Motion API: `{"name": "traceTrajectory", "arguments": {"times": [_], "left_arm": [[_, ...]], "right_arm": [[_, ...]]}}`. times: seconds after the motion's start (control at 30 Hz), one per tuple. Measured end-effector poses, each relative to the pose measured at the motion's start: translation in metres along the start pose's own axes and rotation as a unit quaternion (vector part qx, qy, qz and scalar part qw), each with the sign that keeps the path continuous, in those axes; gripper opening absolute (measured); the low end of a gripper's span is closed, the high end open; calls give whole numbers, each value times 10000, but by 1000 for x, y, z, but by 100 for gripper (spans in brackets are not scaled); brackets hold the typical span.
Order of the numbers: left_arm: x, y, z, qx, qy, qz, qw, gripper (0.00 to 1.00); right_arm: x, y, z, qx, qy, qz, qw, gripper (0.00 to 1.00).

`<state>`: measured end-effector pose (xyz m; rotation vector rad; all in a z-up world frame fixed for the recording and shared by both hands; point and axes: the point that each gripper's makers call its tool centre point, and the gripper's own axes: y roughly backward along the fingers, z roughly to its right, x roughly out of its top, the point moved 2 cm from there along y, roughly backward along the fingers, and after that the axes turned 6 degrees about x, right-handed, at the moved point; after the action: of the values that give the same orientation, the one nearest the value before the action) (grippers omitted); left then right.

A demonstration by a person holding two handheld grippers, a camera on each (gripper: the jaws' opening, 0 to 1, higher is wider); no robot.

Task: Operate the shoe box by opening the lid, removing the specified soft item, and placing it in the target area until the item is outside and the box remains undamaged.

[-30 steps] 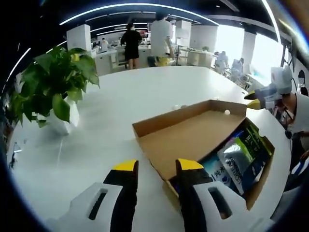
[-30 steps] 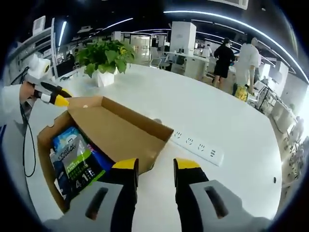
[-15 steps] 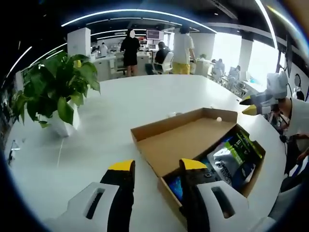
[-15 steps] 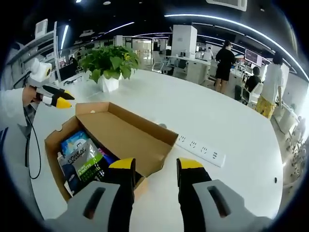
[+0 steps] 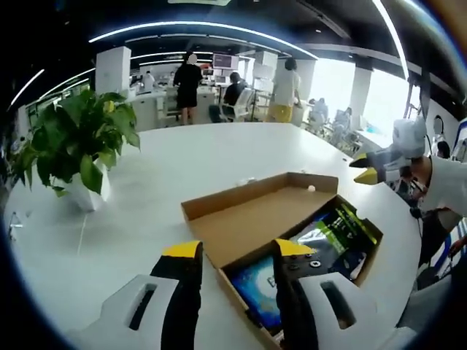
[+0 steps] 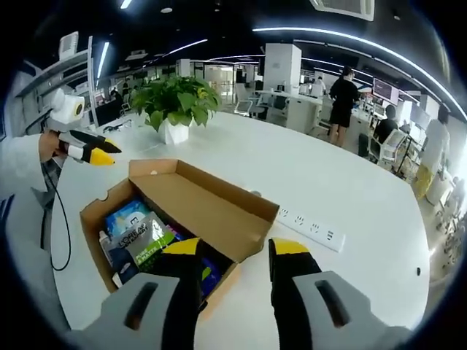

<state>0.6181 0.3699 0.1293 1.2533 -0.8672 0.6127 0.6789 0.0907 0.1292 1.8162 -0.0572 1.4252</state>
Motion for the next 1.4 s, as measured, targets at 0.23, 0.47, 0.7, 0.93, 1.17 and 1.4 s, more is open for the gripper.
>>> {"name": "traceTrajectory", "arguments": {"times": [0.23, 0.47, 0.7, 0.93, 1.17, 1.4], "left_arm": [[1, 7, 12, -228, -11, 56, 9997, 45], [-5, 12, 24, -505, 73, 8, 9987, 47], [-13, 16, 34, -703, 60, -48, 9975, 46], [-16, 19, 43, -879, 104, -35, 9961, 47], [-15, 26, 51, -1021, 49, 73, 9947, 49], [-19, 30, 59, -1157, -28, 95, 9932, 51]], "right_arm": [[-1, 6, -9, 106, -106, 71, 9999, 36], [-4, 13, -17, 210, -238, 141, 9994, 37], [-6, 18, -23, 247, -251, 151, 9993, 37], [-10, 23, -29, 263, -240, 146, 9993, 37], [-13, 28, -38, 341, -248, 183, 9989, 38], [-17, 31, -47, 470, -361, 200, 9980, 39]]}}
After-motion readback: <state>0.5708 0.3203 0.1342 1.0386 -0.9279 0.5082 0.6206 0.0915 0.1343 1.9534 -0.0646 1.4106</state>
